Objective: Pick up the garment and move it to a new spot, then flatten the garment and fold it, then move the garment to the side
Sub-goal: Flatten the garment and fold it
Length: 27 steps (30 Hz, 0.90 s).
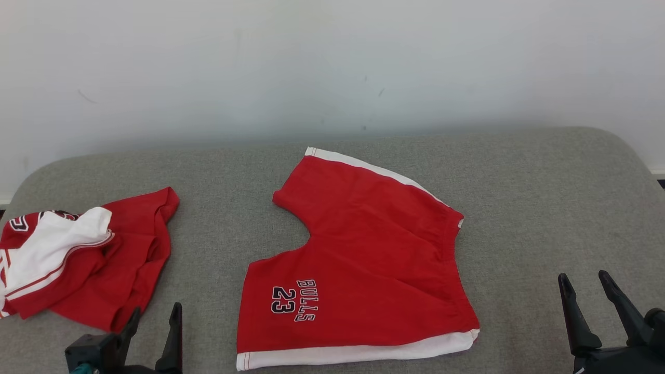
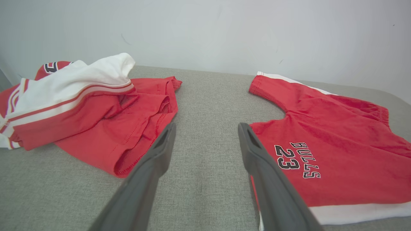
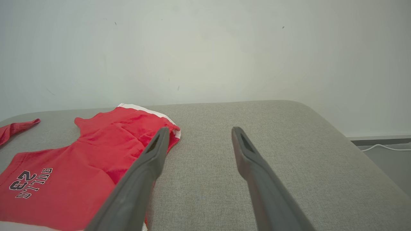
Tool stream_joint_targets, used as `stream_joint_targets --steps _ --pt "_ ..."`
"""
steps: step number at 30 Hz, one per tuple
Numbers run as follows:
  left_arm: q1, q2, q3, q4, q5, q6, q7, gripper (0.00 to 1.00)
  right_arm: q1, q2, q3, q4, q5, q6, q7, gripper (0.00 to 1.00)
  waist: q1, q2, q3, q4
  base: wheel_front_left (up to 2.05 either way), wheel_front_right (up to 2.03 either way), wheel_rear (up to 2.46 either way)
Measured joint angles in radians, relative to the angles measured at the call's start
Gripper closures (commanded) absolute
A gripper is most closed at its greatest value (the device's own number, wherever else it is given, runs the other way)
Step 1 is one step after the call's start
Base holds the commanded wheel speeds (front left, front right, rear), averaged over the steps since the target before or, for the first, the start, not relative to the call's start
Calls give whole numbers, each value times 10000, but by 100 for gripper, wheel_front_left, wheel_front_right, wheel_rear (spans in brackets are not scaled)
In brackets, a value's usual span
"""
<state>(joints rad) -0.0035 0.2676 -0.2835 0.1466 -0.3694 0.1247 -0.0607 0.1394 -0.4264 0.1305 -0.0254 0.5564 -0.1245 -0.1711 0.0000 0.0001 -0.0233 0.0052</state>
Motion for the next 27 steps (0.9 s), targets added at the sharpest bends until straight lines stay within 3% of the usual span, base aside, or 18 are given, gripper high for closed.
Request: stream_joint_targets --steps 27 --pt "196 -79 48 -343 263 0 437 0 94 4 -105 -111 -104 0 215 0 0 0 68 55 0 0 0"
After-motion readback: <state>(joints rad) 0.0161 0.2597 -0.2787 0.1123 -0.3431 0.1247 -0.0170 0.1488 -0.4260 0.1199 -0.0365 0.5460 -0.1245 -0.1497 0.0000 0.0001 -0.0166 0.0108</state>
